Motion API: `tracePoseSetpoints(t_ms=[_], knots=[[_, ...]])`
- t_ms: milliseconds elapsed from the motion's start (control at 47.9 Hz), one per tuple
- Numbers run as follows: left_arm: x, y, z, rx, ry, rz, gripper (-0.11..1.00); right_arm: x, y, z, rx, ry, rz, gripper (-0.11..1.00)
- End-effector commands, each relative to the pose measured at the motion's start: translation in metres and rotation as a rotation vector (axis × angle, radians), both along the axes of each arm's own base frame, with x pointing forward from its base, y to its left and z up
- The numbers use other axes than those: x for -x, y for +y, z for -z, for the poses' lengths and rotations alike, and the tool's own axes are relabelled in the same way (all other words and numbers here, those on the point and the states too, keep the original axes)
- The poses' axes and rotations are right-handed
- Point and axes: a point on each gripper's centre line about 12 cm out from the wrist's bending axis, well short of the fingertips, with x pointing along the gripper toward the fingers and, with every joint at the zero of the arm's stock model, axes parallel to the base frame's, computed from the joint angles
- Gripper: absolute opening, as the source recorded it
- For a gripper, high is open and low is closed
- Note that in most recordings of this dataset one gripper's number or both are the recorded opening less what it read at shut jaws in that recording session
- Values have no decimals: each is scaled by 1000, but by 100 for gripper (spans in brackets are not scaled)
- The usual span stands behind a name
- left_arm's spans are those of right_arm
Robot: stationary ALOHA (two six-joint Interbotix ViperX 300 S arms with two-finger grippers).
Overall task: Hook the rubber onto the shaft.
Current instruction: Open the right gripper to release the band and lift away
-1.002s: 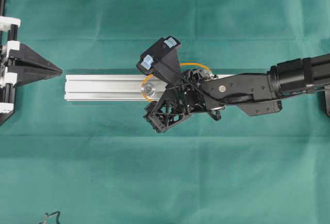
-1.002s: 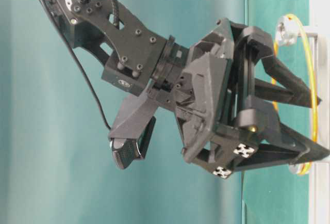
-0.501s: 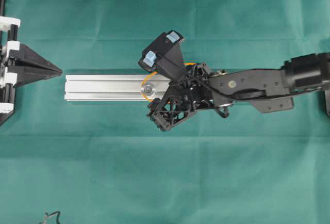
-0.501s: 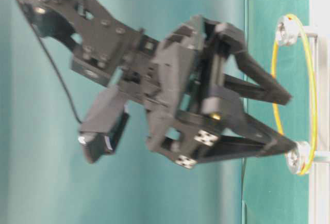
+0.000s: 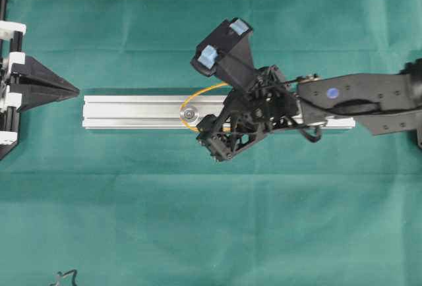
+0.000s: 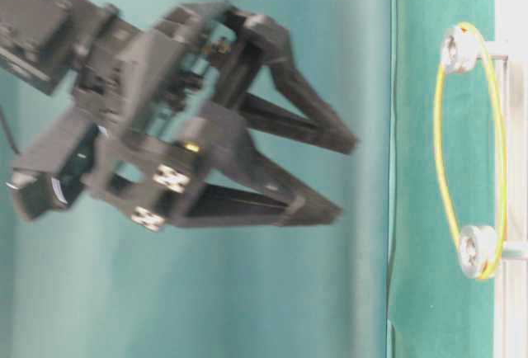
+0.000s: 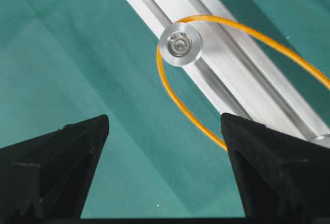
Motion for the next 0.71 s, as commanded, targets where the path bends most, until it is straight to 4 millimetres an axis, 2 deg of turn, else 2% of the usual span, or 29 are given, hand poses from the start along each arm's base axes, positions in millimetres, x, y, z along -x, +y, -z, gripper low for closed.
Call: tracePoseSetpoints(t_ms=[0, 417, 689], knots=[[-3, 0, -13, 2, -32, 2, 0, 5, -1, -24, 5, -49, -5, 94], [-3, 0, -14, 2, -37, 2, 0, 8, -1, -25, 18, -35, -17, 94], [-4, 0, -15, 2, -37, 2, 0, 15, -3, -27, 120, 13, -144, 94]])
